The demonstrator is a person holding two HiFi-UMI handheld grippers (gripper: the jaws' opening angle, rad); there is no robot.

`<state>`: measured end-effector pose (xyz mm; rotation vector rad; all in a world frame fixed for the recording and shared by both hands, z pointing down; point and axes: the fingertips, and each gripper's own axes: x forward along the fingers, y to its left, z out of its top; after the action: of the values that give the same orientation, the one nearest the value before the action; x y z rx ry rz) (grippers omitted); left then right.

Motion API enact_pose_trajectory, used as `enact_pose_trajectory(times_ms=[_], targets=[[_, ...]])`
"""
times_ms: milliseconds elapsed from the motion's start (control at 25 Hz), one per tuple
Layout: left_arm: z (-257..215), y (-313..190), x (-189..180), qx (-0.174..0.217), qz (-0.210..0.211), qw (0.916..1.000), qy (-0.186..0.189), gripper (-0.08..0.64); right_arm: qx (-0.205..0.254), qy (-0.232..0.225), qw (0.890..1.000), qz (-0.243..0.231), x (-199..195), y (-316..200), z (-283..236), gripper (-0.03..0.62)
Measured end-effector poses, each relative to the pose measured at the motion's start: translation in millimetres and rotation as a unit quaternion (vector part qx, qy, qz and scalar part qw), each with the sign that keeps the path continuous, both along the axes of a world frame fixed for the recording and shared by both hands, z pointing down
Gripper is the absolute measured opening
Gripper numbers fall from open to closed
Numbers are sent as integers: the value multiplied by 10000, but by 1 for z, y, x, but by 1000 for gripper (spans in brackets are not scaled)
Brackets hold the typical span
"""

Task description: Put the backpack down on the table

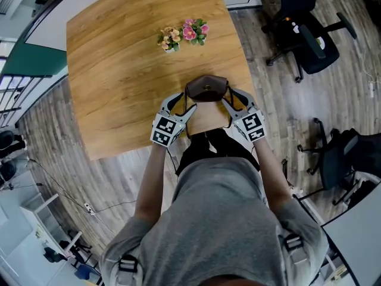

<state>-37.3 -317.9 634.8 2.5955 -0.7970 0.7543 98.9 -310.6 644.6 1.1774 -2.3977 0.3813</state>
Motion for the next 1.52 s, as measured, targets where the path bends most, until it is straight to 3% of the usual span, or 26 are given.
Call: enact_pose_trajectory(times_ms=[320, 600, 840, 1520], targets=[[-12, 24, -11, -1, 168, 9999, -10, 236, 115, 98, 9998, 154, -10, 31, -17, 125], [-24, 48, -14, 60, 353, 9993, 39, 112, -19, 146, 9997, 169, -13, 64, -20, 8], [-28, 64, -17, 115, 475, 9988, -13, 28, -36, 265, 9996, 75, -17, 83, -26, 6], [-35, 98, -27, -12, 914, 9957, 140, 18, 128, 257, 9982, 522, -31, 109, -39, 5]])
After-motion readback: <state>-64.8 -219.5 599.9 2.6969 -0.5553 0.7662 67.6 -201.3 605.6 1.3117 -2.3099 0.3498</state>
